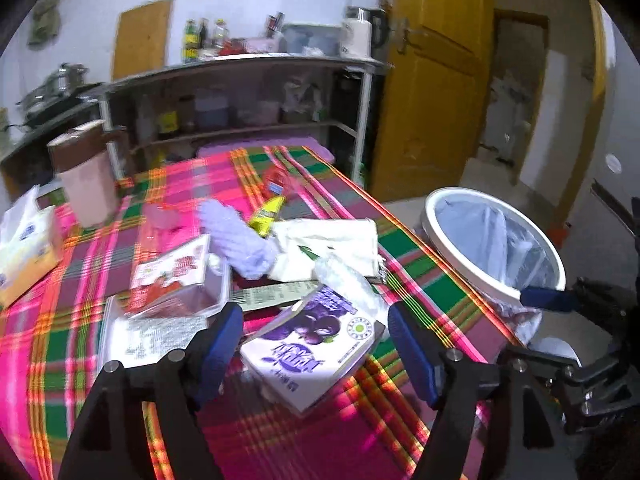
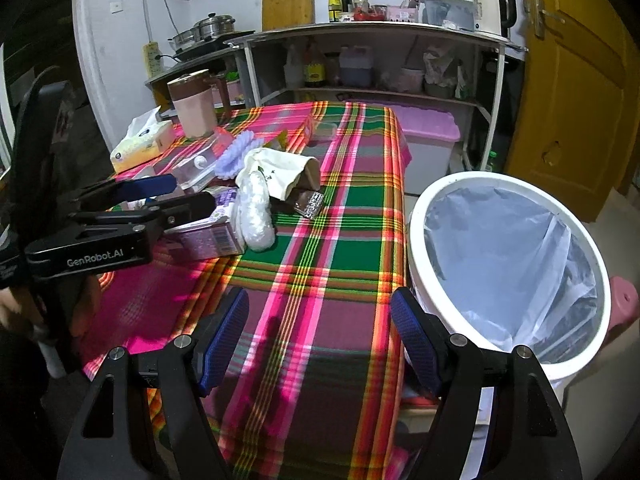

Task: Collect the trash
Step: 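Grasp the clear plastic bundle with the right tool while the left tool grasps the purple milk carton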

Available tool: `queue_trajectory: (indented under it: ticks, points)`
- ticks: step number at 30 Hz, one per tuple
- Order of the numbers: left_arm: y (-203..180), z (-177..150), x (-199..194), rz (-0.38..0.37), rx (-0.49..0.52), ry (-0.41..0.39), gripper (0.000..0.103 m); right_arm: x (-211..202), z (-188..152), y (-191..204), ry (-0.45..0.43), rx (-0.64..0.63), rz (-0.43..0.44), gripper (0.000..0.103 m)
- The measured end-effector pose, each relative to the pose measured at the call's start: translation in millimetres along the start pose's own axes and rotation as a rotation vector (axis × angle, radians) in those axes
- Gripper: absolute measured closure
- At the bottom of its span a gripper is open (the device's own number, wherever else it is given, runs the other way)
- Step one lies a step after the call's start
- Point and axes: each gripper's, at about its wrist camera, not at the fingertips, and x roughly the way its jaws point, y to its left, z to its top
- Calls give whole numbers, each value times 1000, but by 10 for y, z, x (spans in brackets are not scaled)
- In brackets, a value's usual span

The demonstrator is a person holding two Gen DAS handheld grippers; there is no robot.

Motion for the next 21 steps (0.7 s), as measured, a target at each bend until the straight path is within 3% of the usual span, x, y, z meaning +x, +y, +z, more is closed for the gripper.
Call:
queue_trajectory:
  ticks: [5, 11, 17, 21]
  points:
    - [0, -40, 127, -33, 48, 57, 28, 55, 26, -31, 7, 8, -4, 29]
    - [-21, -140, 78, -24, 50, 53, 28, 145, 77, -44, 25, 11, 8, 29]
    - [-4, -180, -6, 15, 13, 50, 42, 230, 159, -4, 32, -2, 44, 29]
    - [47, -201, -46, 17, -31, 42, 44, 325, 230, 26, 50, 5, 74, 36]
